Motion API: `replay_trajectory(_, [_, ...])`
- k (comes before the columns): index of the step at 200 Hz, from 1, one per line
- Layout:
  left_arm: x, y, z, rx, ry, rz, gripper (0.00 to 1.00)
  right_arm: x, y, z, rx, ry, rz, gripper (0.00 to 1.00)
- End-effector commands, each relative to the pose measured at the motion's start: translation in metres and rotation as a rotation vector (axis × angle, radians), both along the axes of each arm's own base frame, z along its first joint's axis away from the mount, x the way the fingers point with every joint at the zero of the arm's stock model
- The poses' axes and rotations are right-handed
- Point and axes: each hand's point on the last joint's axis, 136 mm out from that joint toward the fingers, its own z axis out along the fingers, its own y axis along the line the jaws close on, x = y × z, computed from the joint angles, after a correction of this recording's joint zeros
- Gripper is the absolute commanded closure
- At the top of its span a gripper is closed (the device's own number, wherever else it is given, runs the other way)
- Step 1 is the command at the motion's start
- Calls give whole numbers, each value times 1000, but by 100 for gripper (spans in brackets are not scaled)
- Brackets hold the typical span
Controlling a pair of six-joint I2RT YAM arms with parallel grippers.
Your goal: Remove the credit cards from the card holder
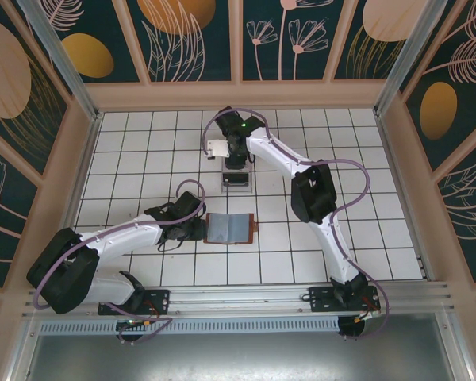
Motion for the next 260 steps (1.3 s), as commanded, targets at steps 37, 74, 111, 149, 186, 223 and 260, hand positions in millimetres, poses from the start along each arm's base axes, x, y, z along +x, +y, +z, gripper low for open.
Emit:
replay_trajectory(37, [6, -2, 3, -3, -10, 16, 60, 16, 5, 53, 116, -141, -82, 54])
replay_trajectory(74, [8, -7, 2, -22, -11, 14, 60, 8, 7, 75, 275, -122, -239, 58])
replay_trajectory(111, [5, -21, -4, -80, 21, -15, 61, -14, 6, 83, 456, -5, -427, 64])
replay_trajectory(149, [5, -33, -2, -142, 30, -39, 60, -47, 1, 87, 681, 130, -615, 66])
replay_trajectory(186, [1, -43, -5, -202, 55, -51, 61, -73, -13, 76, 816, 254, -841, 72])
replay_trajectory(223, [4, -43, 5, -210, 29, -42, 62, -102, -22, 73, 915, 377, -999, 76])
replay_trajectory(260, [8, -28, 12, -155, -16, -2, 62, -126, -25, 60, 909, 547, -1194, 80])
